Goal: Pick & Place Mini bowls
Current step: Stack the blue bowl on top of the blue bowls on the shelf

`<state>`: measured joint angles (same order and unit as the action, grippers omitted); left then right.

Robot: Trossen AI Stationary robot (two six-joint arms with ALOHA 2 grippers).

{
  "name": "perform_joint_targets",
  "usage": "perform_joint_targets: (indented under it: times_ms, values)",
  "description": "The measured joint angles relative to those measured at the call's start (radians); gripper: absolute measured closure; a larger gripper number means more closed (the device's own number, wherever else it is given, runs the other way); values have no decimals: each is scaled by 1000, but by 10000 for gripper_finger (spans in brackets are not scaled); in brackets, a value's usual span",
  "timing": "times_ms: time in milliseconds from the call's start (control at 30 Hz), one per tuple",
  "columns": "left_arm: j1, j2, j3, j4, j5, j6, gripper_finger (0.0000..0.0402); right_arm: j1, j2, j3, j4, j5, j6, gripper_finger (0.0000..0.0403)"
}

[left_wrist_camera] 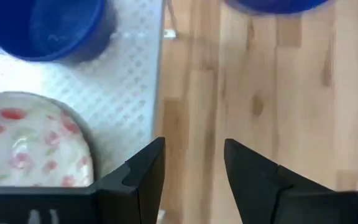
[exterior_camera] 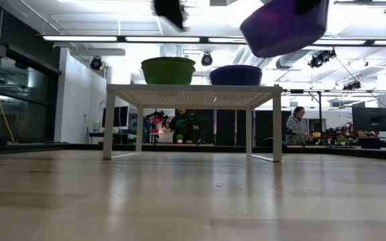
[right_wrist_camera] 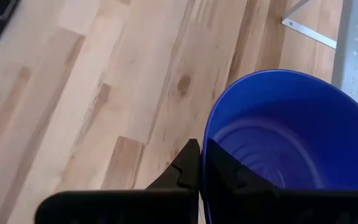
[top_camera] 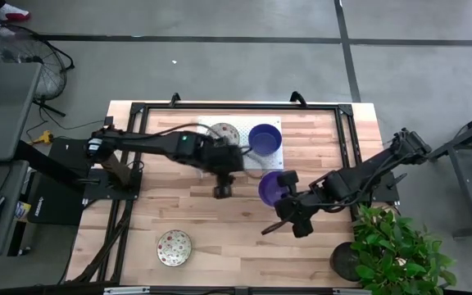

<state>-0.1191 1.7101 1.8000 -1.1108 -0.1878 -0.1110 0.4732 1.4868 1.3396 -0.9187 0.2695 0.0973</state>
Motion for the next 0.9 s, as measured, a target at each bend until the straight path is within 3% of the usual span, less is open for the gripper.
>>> perform_joint_targets:
  times_ms: [233,600,900]
  values:
    - [-73,-52,5,-61,-117,28,241,12,-4,0,4,11,43,402]
    - [-71,-66,6,-69,-132,176,241,-12,-4,7,32,13,104,402]
    - [-71,-147,4,-79,-109,296,241,-98,-6,142,18,44,53,403]
